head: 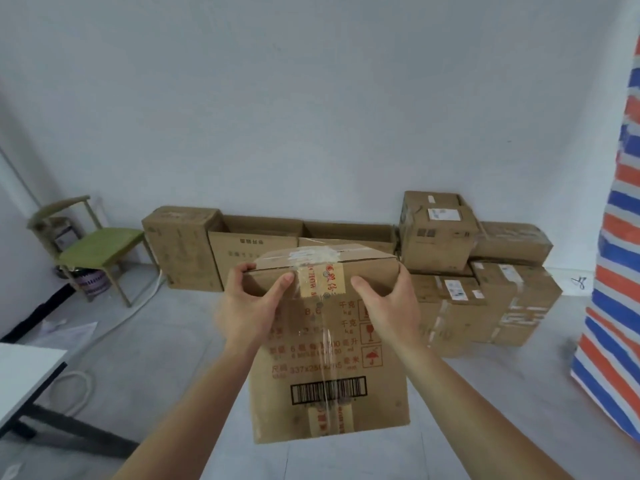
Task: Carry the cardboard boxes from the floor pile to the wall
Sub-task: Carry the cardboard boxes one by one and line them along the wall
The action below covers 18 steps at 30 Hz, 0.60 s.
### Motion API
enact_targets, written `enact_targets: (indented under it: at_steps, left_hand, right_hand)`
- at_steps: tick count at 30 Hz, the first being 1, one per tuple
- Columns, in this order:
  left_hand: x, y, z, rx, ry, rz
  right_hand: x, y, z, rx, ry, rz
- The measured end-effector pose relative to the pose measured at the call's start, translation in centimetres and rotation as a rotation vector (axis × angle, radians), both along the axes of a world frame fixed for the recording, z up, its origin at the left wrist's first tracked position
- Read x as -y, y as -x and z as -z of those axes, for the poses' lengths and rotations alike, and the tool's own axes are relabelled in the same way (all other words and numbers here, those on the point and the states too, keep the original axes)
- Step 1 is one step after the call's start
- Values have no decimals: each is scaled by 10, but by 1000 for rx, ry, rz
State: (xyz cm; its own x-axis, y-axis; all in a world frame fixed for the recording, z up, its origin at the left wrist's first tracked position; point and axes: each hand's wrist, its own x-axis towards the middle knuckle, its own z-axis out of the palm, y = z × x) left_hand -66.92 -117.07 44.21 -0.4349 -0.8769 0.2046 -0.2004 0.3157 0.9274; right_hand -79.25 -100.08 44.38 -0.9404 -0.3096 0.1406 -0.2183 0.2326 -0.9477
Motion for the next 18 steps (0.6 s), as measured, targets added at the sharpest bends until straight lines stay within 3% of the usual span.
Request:
enact_targets:
  at_steps: [18]
  left_hand:
    - [183,345,93,296,-85,181]
  right_hand:
    - [147,314,110,250,-96,57]
